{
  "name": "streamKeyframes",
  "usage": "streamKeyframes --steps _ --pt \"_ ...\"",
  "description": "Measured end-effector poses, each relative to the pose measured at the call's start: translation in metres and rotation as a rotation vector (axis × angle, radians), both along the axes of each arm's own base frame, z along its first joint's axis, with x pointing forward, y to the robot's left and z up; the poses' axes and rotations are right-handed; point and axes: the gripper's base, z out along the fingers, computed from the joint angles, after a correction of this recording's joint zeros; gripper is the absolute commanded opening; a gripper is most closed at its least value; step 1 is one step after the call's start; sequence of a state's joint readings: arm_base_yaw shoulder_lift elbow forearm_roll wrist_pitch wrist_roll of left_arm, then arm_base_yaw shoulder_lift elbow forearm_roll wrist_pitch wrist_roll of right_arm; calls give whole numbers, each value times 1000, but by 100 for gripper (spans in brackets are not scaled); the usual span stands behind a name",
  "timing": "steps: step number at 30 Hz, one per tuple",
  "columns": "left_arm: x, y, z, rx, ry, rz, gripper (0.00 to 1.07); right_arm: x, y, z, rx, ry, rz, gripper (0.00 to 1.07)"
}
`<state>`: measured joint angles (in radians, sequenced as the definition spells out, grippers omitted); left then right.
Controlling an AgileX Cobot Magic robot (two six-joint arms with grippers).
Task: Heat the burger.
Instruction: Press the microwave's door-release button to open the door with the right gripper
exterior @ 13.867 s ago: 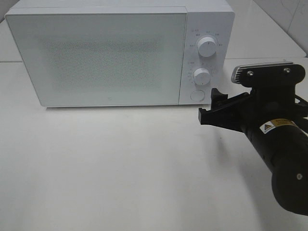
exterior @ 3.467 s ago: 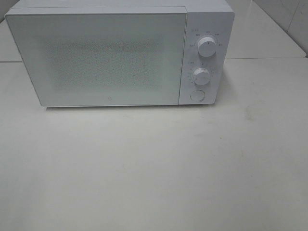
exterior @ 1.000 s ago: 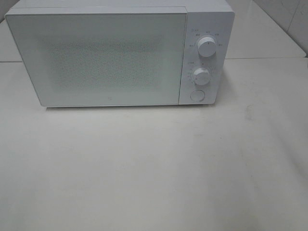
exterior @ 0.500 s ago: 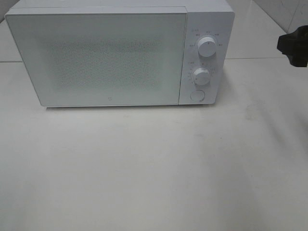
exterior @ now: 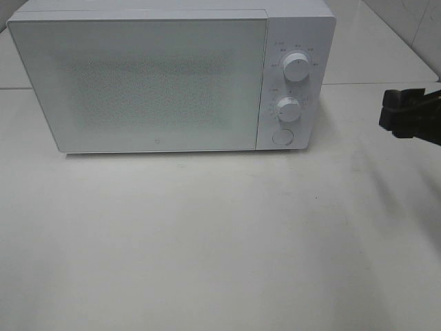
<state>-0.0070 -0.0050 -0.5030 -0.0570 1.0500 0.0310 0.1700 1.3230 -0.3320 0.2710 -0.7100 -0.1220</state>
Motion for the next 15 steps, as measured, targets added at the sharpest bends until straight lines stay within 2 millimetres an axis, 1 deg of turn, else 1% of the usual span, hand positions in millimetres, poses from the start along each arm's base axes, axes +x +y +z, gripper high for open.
streamKeyframes --steps 1,2,4,5,7,10,12,14,15 --pt "0 0 0 0 0 0 100 -1 8 -6 -20 -1 16 75" --pt "0 0 0 0 0 0 100 -1 8 -6 -20 -1 16 75" --pt "0 0 0 0 0 0 100 -2 20 -15 -36 -2 25 75" --pt "0 0 0 0 0 0 100 -2 20 -15 -36 -2 25 75" --pt "0 0 0 0 0 0 100 -2 32 -23 -50 -11 23 75" --pt "0 0 0 0 0 0 100 -2 36 -25 -54 -13 30 75" --pt "0 0 0 0 0 0 100 -5 53 -34 -58 -30 25 75" --pt "0 0 0 0 0 0 100 -6 56 -37 -59 -28 17 75" --pt "0 0 0 0 0 0 100 -8 63 -41 -62 -38 12 75"
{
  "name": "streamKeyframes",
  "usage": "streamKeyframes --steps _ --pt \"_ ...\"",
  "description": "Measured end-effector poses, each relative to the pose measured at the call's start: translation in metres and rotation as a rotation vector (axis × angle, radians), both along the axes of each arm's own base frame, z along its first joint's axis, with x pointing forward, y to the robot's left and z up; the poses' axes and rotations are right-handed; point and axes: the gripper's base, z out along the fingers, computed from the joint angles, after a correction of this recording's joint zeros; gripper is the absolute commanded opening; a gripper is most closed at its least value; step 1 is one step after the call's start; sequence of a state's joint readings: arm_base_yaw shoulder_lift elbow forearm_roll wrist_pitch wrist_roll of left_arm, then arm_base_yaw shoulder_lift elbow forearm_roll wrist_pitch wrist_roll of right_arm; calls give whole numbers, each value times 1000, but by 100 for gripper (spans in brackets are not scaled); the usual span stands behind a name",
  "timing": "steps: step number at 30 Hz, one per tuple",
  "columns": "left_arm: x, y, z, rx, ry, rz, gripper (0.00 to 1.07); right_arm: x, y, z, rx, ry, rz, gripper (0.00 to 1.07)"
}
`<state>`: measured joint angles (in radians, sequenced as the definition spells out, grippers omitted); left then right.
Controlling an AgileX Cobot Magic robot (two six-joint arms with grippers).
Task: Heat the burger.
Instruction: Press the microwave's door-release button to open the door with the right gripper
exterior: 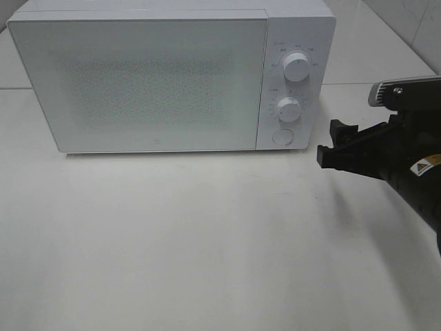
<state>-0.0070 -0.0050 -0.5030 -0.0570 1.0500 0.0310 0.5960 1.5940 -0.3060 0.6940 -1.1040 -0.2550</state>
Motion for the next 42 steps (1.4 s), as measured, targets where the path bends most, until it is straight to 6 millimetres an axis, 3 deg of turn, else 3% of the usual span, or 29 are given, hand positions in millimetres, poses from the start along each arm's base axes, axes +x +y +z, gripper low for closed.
streamKeyframes --steps 12,26,31,35,40,42 --pt "0 0 0 0 0 0 100 1 44 -18 7 25 11 75" --pt "0 0 0 0 0 0 100 3 49 -22 29 33 8 75" --pt "0 0 0 0 0 0 100 3 49 -21 161 33 -31 75" --pt "0 0 0 0 0 0 100 3 49 -21 383 35 -96 74" --pt "0 0 0 0 0 0 100 3 49 -22 591 37 -158 67" --pt "0 0 0 0 0 0 100 3 49 -22 788 38 -219 58"
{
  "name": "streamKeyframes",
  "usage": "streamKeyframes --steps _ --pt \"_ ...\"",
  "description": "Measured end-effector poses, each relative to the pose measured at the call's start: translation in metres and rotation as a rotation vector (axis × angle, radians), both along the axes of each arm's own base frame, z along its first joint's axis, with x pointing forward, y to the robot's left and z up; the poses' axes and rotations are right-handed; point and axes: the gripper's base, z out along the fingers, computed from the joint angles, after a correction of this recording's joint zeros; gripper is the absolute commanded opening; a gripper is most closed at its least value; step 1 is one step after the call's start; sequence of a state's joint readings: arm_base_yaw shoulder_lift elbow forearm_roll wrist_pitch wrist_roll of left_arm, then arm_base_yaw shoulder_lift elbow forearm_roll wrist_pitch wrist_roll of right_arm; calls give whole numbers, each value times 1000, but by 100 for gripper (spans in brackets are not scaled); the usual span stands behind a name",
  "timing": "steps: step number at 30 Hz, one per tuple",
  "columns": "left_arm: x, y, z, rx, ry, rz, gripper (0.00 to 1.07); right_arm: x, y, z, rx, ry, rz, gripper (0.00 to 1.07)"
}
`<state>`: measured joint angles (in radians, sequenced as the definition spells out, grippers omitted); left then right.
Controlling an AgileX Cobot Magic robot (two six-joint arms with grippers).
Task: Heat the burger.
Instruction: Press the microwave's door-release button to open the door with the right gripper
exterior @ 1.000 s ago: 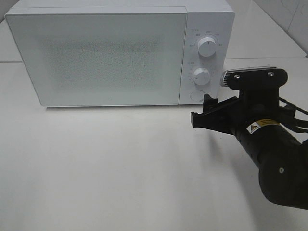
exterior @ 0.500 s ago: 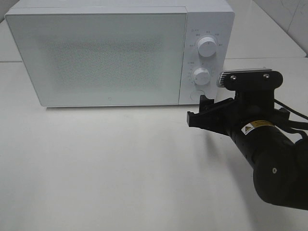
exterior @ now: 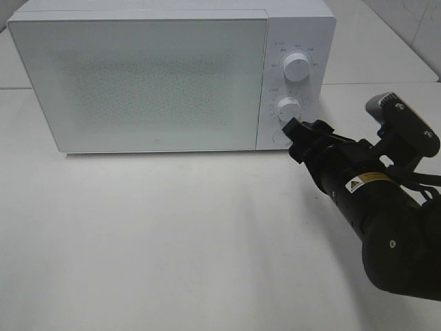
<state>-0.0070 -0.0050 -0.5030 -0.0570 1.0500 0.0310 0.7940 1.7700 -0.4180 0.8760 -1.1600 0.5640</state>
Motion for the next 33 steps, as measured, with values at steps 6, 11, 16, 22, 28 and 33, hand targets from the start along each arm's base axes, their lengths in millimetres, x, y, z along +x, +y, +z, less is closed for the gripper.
streamKeyframes --steps 6,11,16,22,28,33 --pt "0 0 0 0 0 0 100 0 0 0 309 5 -97 39" --pt "0 0 0 0 0 0 100 0 0 0 533 8 -166 12" --pt "0 0 0 0 0 0 100 0 0 -1 662 28 -208 0" --pt "0 0 0 0 0 0 100 -3 3 -9 746 123 -251 0" --pt "0 0 0 0 0 0 100 -1 5 -15 745 134 -263 0" --pt "0 0 0 0 0 0 100 14 7 -20 739 124 -266 0"
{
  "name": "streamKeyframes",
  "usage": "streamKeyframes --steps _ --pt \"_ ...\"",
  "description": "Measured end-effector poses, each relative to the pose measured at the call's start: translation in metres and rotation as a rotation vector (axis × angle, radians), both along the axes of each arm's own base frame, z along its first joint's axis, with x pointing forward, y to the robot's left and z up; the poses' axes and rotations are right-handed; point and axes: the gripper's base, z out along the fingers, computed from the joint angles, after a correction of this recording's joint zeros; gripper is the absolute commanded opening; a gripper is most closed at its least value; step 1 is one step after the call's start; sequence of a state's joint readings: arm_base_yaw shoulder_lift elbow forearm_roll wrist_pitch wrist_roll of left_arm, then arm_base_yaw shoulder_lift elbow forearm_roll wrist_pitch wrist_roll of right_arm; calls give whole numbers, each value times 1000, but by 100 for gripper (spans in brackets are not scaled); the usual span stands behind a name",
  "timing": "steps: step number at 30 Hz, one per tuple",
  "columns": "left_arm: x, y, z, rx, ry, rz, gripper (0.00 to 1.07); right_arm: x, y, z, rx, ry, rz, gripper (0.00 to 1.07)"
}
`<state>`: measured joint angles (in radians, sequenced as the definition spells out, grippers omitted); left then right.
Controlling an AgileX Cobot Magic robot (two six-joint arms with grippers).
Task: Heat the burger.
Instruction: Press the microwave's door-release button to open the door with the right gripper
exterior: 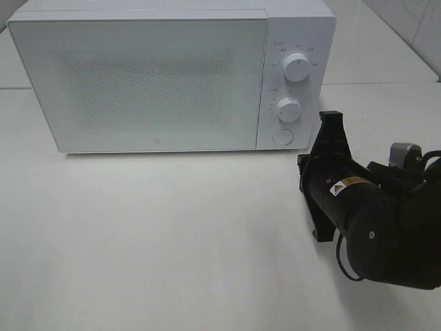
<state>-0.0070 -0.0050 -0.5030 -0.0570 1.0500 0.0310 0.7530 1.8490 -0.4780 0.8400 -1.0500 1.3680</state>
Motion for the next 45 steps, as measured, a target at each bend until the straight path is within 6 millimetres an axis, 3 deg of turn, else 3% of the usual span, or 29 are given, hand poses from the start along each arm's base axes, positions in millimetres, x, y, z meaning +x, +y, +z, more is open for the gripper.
streamKeyframes --steps 24,45 --pt "0 0 0 0 0 0 100 69 0 -21 1 15 0 0" --pt "0 0 0 0 0 0 100 97 10 -44 19 16 -26 0"
